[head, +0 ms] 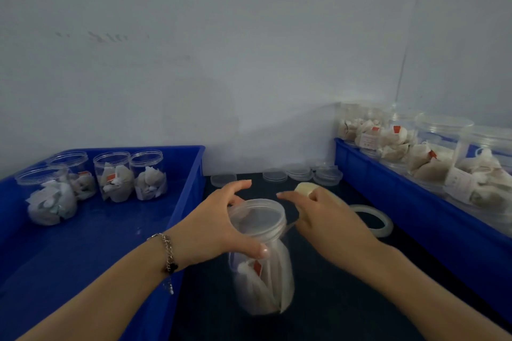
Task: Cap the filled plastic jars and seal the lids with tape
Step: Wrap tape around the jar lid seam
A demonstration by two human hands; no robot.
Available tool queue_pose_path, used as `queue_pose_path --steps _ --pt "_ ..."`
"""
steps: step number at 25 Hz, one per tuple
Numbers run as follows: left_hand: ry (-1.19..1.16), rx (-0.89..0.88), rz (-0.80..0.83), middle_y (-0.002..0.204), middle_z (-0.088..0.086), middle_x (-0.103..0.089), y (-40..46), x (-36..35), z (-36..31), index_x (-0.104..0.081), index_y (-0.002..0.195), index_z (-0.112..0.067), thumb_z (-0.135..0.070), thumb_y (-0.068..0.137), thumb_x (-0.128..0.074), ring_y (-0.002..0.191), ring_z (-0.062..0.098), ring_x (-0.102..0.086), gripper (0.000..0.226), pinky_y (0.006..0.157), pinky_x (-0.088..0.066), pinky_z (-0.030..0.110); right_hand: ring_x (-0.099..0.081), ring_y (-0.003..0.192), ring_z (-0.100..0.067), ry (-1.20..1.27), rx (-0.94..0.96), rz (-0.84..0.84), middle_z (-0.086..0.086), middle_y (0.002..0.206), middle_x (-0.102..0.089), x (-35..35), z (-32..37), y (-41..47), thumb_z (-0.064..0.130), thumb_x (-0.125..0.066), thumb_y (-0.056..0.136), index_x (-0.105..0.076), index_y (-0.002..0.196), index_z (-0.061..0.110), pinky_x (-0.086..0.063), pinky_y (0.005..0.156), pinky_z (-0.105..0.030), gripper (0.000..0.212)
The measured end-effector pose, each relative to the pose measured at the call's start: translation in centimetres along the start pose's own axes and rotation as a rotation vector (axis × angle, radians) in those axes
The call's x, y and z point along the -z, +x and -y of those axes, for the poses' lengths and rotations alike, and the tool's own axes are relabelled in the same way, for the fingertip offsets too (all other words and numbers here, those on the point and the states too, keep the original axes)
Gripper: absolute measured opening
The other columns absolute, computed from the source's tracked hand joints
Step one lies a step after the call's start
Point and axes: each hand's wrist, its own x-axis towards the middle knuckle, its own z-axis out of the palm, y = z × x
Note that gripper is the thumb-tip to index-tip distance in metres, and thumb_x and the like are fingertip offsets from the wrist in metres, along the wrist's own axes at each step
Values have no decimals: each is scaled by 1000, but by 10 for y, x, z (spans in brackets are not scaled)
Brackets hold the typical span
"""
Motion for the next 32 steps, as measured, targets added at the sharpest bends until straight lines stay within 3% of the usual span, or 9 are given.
queue_pose_path --steps 4,6,8,11,15,18,20,24,32 --pt "309 -11 104 115 -20 -31 6 5 14 -34 137 -35 -38 61 -86 107 0 -39 91 89 -40 15 -56 93 -13 173 -34 150 -7 135 -40 -32 5 0 36 -50 96 25 132 60 -48 79 -29 87" --pt "361 -5 186 114 -18 -32 8 7 18 -38 135 -36 -39 62 -85 107 0 -39 86 91 -40 16 -56 95 -11 255 -72 219 -6 138 -37 -45 12 -2 38 -52 95 31 128 60 -48 80 -28 92" --pt "354 8 264 115 -22 -33 9 10 19 -32 139 -40 -39 63 -84 109 -2 -38 92 93 -38 15 -55 84 -12 292 -97 226 -4 127 -37 -56 15 -3 38 -49 96 20 138 55 -51 73 -30 84" --pt "379 47 382 120 -23 -31 10 24 22 -14 145 -44 -39 65 -83 114 -1 -36 106 103 -36 24 -54 86 -11 315 -12 205 4 116 -34 -59 21 -4 37 -45 96 -17 141 48 -50 71 -26 54" --pt "544 152 462 119 -17 -24 6 26 24 0 149 -37 -43 67 -78 116 7 -24 113 107 -30 31 -55 89 -18 303 89 214 7 119 -35 -60 30 -1 14 -44 94 -50 111 25 -48 74 -33 21" --pt "644 151 425 144 -13 -5 5 8 24 10 149 -31 -40 72 -73 134 15 -8 114 112 -22 32 -49 81 -8 325 62 234 14 95 -41 -62 37 -3 17 -42 95 -44 79 34 -42 73 -27 23" --pt "677 62 388 151 -19 12 4 -1 24 18 147 -33 -50 72 -71 141 13 7 117 116 -7 36 -48 78 -5 375 51 236 14 90 -43 -62 38 -7 23 -50 92 -43 77 32 -42 69 -20 19" --pt "637 21 394 142 -22 -15 8 -4 24 -7 145 -40 -62 73 -67 133 11 -14 96 110 -24 35 -49 87 0 435 69 256 19 99 -44 -44 36 -21 45 -61 80 -48 93 32 -44 69 -18 22" --pt "626 59 412 131 -21 -19 8 -4 20 -16 137 -42 -53 70 -73 116 6 -19 89 101 -36 34 -44 105 6 276 172 124 26 127 -35 -30 44 -54 52 -37 94 -60 106 30 -31 81 -2 34"
